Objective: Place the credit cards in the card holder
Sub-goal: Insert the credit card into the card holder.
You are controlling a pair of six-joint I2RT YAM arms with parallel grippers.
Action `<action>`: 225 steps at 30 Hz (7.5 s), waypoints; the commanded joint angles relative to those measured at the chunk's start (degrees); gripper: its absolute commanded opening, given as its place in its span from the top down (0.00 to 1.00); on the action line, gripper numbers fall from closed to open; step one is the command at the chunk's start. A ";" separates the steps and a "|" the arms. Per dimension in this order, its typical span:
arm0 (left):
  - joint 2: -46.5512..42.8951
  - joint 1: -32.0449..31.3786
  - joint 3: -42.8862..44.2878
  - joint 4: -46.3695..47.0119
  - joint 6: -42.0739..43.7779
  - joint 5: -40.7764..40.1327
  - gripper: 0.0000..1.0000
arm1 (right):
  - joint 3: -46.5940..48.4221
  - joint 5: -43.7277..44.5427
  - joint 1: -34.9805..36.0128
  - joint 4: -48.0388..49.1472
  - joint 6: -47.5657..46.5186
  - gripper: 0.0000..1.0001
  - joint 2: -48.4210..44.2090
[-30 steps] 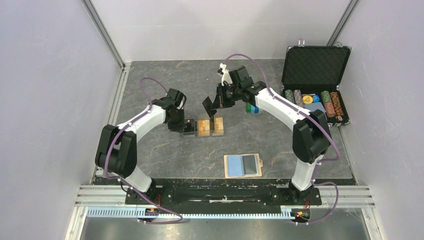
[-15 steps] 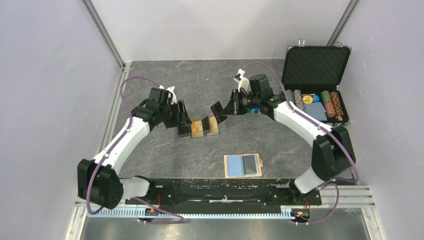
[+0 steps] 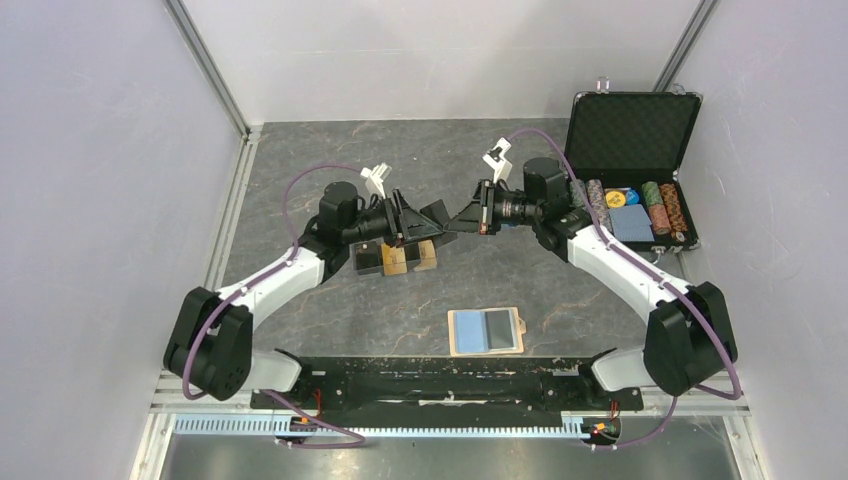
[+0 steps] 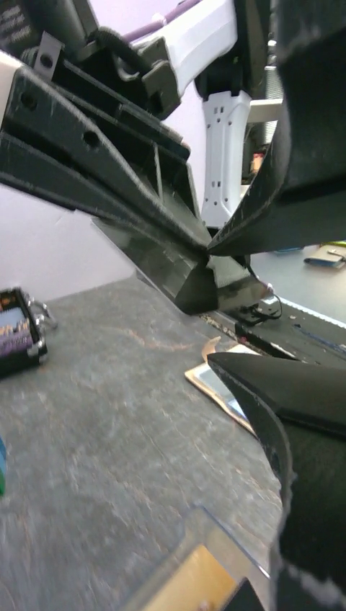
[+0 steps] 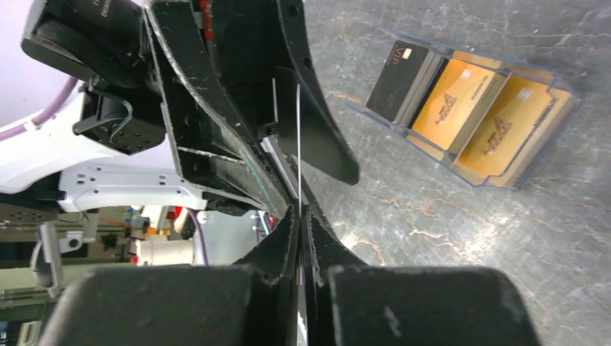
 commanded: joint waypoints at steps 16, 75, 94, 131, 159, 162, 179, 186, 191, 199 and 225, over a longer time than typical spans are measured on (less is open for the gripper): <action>-0.96 -1.55 -1.66 17.60 -8.84 6.77 0.98 | -8.11 -6.41 -3.79 15.46 7.81 0.25 -6.34; 21.84 -29.24 11.62 -37.85 15.57 -26.67 0.98 | -46.79 4.06 -11.10 -8.75 -9.15 1.00 -27.92; 26.40 -29.85 14.08 -40.84 16.18 -27.35 0.98 | -49.19 1.99 -11.05 4.55 -5.62 1.00 -18.69; 26.33 -32.88 19.24 -49.46 17.74 -34.44 0.95 | -53.70 -0.12 -7.98 19.50 6.67 1.00 -17.37; 28.78 -33.80 20.40 -49.49 17.66 -33.21 0.98 | -53.75 6.10 2.28 31.27 12.56 0.79 -11.37; 28.89 -33.80 20.50 -49.52 17.67 -33.24 0.98 | -50.28 7.59 2.76 22.44 8.62 0.73 -12.75; 30.22 -33.80 22.85 -49.53 17.48 -31.76 0.98 | -37.56 18.48 2.96 -11.20 -8.47 0.27 -18.56; 31.63 -33.86 24.08 -49.54 17.56 -30.02 0.98 | -35.59 19.12 3.03 -14.50 -11.58 0.55 -16.60; 33.04 -34.01 26.02 -49.46 17.63 -28.46 0.98 | -38.04 15.18 3.29 -8.73 -7.76 0.64 -15.43; 34.41 -34.05 27.30 -49.45 16.34 -27.08 0.98 | -47.21 9.02 4.00 12.75 7.06 0.64 -14.94; 32.48 -34.64 29.66 -58.02 17.83 -36.76 0.98 | -45.18 8.51 7.79 17.25 9.51 0.64 -11.57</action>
